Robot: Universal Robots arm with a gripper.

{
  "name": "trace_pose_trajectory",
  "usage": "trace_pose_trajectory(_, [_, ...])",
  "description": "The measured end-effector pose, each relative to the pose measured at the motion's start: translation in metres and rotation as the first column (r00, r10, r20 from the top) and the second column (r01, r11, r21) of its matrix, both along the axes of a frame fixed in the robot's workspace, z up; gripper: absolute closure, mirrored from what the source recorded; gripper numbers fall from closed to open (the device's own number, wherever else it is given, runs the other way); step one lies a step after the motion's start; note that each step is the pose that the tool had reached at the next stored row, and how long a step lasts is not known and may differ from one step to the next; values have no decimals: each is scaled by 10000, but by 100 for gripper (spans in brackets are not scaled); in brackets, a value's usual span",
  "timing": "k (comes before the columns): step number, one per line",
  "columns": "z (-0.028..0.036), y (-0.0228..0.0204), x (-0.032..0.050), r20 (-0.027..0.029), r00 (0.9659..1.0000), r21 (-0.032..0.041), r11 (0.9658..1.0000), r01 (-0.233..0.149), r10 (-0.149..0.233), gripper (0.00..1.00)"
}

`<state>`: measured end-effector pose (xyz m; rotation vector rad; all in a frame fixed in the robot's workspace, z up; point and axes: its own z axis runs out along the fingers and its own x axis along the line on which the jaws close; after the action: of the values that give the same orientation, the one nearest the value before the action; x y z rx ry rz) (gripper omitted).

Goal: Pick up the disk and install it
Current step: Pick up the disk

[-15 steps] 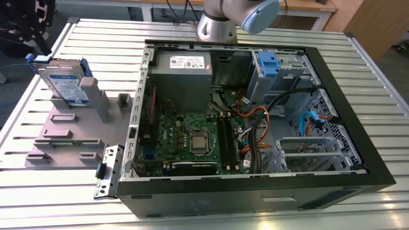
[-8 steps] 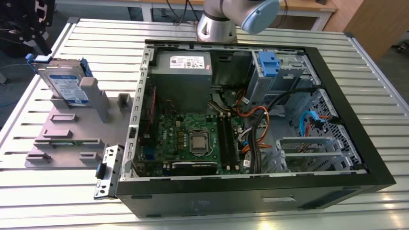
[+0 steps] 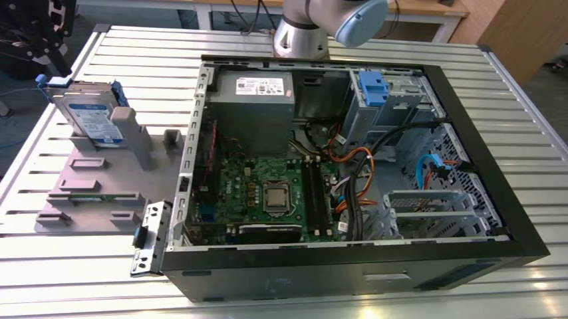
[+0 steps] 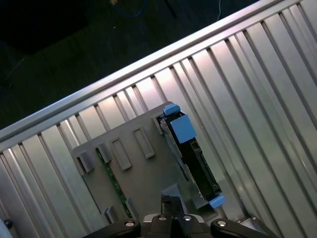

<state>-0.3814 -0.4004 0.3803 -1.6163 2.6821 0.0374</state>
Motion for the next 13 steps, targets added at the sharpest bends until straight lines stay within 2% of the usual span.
trace_pose_trajectory(13, [0, 0, 0, 0, 9999, 0, 9999, -158, 158, 89])
